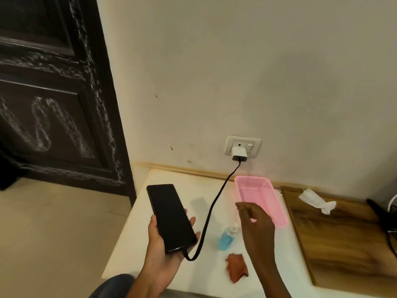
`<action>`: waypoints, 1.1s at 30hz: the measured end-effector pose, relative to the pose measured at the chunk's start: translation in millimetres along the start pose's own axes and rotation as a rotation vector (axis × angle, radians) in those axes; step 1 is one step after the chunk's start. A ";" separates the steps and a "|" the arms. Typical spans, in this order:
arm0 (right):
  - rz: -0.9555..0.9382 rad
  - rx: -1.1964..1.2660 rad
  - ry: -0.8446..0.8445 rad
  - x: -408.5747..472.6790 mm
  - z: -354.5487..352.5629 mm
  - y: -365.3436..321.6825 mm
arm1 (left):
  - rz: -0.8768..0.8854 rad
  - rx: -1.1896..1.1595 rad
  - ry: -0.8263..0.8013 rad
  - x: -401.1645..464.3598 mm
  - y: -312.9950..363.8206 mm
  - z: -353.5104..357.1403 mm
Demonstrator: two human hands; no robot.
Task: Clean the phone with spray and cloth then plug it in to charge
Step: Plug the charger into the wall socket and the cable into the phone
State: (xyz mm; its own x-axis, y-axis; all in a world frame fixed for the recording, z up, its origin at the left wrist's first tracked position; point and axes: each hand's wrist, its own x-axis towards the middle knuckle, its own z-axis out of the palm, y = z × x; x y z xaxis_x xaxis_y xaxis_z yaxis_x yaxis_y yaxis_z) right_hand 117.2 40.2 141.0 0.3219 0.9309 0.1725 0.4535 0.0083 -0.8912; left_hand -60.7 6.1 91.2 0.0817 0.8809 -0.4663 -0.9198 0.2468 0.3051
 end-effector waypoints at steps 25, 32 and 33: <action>0.418 0.183 -0.357 -98.2 10.8 -18.8 | 0.069 0.100 -0.138 -13.8 -5.3 -6.0; 0.402 0.164 -0.377 -100.4 14.4 -14.7 | 0.052 0.063 -0.134 -12.7 -6.0 -7.2; 0.397 0.157 -0.383 -100.8 14.7 -13.9 | 0.050 0.054 -0.133 -12.5 -5.8 -7.5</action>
State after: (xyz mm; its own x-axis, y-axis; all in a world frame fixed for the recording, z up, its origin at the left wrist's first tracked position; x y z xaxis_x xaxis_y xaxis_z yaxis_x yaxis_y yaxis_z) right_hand 66.3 -48.3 129.8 0.1053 0.9395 -0.3259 0.2215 -0.3417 -0.9133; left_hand -59.2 -9.4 89.0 0.0894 0.9375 -0.3362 -0.9024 0.2191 0.3710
